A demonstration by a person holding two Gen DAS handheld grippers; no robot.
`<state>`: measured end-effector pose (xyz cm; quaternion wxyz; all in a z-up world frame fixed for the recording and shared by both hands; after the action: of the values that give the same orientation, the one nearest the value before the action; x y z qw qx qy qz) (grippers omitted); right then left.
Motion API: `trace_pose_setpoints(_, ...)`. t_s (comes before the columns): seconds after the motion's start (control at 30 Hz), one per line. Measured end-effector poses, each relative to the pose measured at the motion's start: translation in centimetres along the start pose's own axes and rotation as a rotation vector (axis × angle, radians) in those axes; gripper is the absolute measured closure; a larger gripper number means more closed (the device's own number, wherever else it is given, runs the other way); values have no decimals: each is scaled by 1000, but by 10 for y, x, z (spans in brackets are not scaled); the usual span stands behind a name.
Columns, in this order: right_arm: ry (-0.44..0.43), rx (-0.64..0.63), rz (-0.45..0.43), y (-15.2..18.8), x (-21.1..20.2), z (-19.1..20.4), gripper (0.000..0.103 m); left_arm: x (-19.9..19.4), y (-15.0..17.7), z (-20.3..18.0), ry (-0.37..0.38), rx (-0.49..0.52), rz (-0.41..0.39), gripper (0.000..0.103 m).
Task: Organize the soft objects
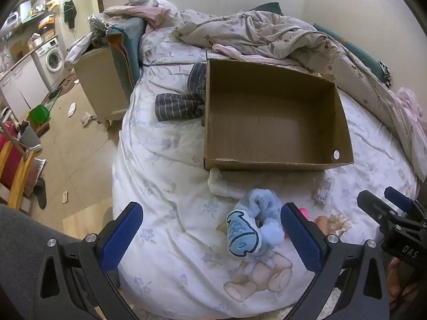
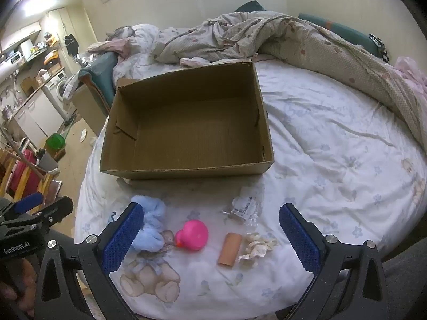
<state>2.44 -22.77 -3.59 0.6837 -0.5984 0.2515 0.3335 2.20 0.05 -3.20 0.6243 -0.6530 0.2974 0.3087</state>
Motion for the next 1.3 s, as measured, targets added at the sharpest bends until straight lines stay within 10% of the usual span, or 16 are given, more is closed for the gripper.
trace_pose_setpoints(1.3,-2,9,9,0,2,0,0,3,4,0,-7,3,17,0)
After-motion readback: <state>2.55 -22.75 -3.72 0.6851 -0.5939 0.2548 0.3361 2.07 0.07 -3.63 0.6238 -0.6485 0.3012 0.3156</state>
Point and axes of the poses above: each gripper's, at about its wrist camera, not at the fingertips, and x roughly the way its jaws point, z to its left, y to its underside, the point moved 4 cm from there along x, roughly the way its jaws point, and after that the axes turned 4 degrees about -z, right-handed, at the moved point
